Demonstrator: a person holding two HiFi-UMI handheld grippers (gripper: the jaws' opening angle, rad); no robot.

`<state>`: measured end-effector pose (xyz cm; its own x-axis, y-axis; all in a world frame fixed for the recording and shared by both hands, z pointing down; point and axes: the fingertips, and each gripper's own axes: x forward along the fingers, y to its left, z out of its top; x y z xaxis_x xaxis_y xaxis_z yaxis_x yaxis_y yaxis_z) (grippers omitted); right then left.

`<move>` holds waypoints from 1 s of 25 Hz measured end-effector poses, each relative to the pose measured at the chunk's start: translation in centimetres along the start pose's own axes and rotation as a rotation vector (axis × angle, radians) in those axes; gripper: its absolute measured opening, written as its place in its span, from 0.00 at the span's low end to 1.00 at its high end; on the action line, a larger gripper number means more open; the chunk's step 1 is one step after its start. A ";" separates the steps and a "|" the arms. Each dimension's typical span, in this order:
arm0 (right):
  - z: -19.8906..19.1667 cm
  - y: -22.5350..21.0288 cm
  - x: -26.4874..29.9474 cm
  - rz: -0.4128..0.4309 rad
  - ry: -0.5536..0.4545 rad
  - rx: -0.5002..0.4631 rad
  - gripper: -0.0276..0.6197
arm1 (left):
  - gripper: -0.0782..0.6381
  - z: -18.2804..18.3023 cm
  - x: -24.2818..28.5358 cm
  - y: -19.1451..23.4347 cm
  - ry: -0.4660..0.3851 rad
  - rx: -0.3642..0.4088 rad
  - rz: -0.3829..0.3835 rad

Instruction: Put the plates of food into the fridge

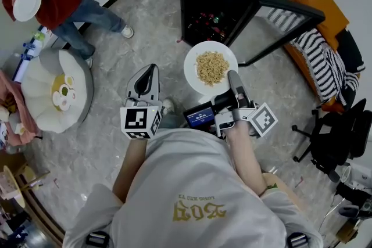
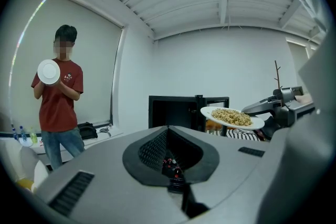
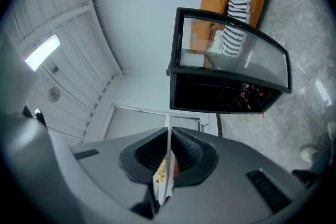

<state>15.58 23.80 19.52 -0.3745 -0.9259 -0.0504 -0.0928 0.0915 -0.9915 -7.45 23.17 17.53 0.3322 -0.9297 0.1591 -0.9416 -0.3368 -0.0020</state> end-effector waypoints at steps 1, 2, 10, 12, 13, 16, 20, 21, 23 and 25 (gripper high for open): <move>0.1 -0.1 0.1 0.000 0.000 0.002 0.08 | 0.12 0.1 0.1 0.0 -0.001 0.000 0.001; 0.1 -0.2 0.3 -0.001 0.000 0.004 0.08 | 0.12 0.1 0.3 0.1 -0.001 0.000 0.002; 0.5 -0.8 3.5 -0.016 0.013 0.003 0.08 | 0.12 0.1 3.1 1.3 0.009 -0.002 -0.004; 0.5 -0.8 3.5 -0.018 0.010 0.004 0.08 | 0.12 0.4 3.4 1.3 0.002 0.002 -0.006; 0.5 -0.9 3.8 -0.019 0.008 0.003 0.08 | 0.12 0.5 3.7 1.5 0.000 0.003 -0.008; 0.5 -1.1 5.2 -0.019 0.004 -0.003 0.08 | 0.12 0.6 5.0 2.3 -0.002 0.003 -0.017; 0.4 -1.5 7.1 -0.027 -0.021 0.008 0.08 | 0.12 0.2 7.2 3.3 0.015 0.001 -0.039; 0.4 -1.5 7.5 -0.024 -0.028 0.011 0.08 | 0.12 0.2 7.7 3.4 0.018 0.001 -0.046; 0.7 -1.4 8.4 -0.022 -0.040 0.010 0.08 | 0.12 0.5 9.0 3.7 0.015 0.005 -0.061; 1.0 -1.5 10.0 -0.031 -0.052 0.009 0.08 | 0.12 1.1 10.9 4.6 0.012 0.011 -0.075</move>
<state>12.94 14.02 20.41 -0.3232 -0.9460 -0.0258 -0.0955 0.0598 -0.9936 -8.10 11.36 18.13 0.4007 -0.9001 0.1712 -0.9136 -0.4067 -0.0001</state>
